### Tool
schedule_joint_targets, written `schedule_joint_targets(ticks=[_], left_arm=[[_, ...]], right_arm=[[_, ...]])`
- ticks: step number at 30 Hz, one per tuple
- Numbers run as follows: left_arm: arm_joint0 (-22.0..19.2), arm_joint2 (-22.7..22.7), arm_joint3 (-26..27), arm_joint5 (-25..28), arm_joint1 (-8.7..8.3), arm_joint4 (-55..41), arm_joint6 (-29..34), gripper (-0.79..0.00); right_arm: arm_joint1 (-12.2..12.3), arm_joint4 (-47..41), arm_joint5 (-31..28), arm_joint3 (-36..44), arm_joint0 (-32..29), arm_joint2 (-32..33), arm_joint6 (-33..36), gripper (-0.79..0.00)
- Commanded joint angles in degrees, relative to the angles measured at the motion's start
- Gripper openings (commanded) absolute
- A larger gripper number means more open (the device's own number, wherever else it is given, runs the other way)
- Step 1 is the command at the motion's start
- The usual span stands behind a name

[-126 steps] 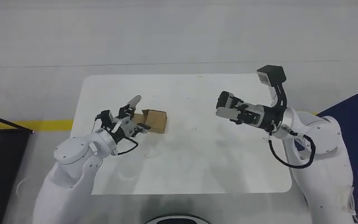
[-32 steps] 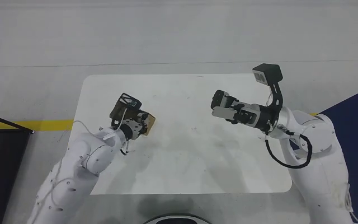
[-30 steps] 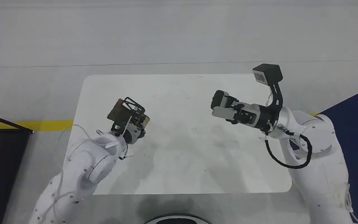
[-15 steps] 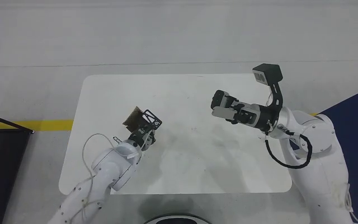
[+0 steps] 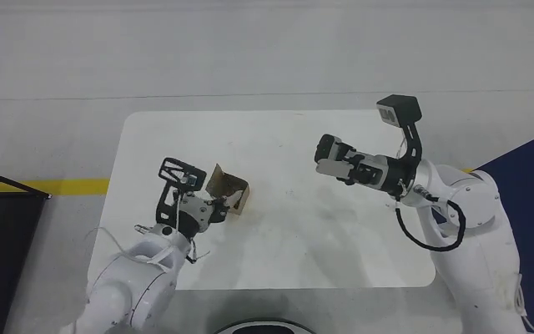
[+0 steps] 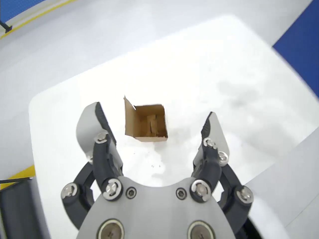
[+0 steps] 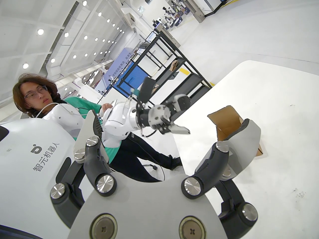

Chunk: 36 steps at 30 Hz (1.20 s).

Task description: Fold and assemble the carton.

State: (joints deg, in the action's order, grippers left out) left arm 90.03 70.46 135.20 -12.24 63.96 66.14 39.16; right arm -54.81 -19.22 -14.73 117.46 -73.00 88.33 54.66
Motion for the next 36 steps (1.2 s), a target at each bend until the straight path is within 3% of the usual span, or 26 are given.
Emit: schedule_joint_targets(ticks=[1, 4, 7, 10, 13, 14, 17, 20, 21, 24, 30, 36], left_arm=[[3.61, 8.33, -0.56, -0.66, 0.00, -12.36, -5.62, 0.000], [10.60, 20.35, -1.30, 1.74, 0.08, -30.15, -8.67, 0.000], [14.55, 29.39, -8.51, 8.88, 0.17, -45.40, -8.83, 0.000], [14.78, 32.88, -16.31, 13.78, 0.07, -53.17, -6.40, 0.000], [12.17, 32.20, -22.58, 15.11, -0.09, -55.87, -3.50, 0.000], [11.05, 31.58, -24.40, 14.55, -0.14, -55.32, -3.04, 0.000], [7.13, 28.54, -27.59, 11.66, -0.25, -50.96, -2.82, 0.000], [1.39, 24.05, -30.36, 6.49, -0.17, -45.73, -3.33, 0.000], [-0.84, 22.09, -31.11, 4.08, -0.12, -42.74, -3.58, 0.000], [-7.69, 15.38, -33.68, -0.54, 0.29, -36.74, -3.26, 0.000], [-19.27, 4.33, -41.82, -2.53, 1.58, -32.66, 0.01, 0.000], [-27.59, -4.90, -50.90, -3.60, 3.46, -30.93, 1.05, 0.000]], right_arm=[[0.00, 0.00, 0.00, 0.00, 0.00, 0.00, 0.00, 0.000], [0.00, 0.00, 0.00, 0.00, 0.00, 0.00, 0.00, 0.000], [0.01, 1.09, 0.55, 0.27, -0.18, -0.13, -0.43, 0.000], [0.11, 7.74, 5.34, 1.61, 0.96, -2.50, -0.67, 0.000], [-0.37, 10.99, 7.23, -0.30, 5.05, -9.23, -0.16, 0.000], [-0.65, 11.88, 7.73, -1.37, 6.75, -11.90, -0.26, 0.000], [-1.63, 13.36, 8.13, -4.91, 11.54, -18.55, -1.37, -0.419], [-2.68, 13.79, 7.55, -8.40, 15.32, -23.76, -2.87, -0.662], [-3.00, 14.63, 7.55, -9.54, 16.39, -25.21, -3.64, -0.785], [-4.01, 15.78, 6.79, -11.75, 18.31, -29.26, -6.44, -0.785], [-5.62, 19.25, 6.47, -14.37, 20.00, -36.05, -8.79, -0.785], [-4.74, 21.71, 7.21, -11.24, 16.25, -30.68, -13.33, -0.785]])
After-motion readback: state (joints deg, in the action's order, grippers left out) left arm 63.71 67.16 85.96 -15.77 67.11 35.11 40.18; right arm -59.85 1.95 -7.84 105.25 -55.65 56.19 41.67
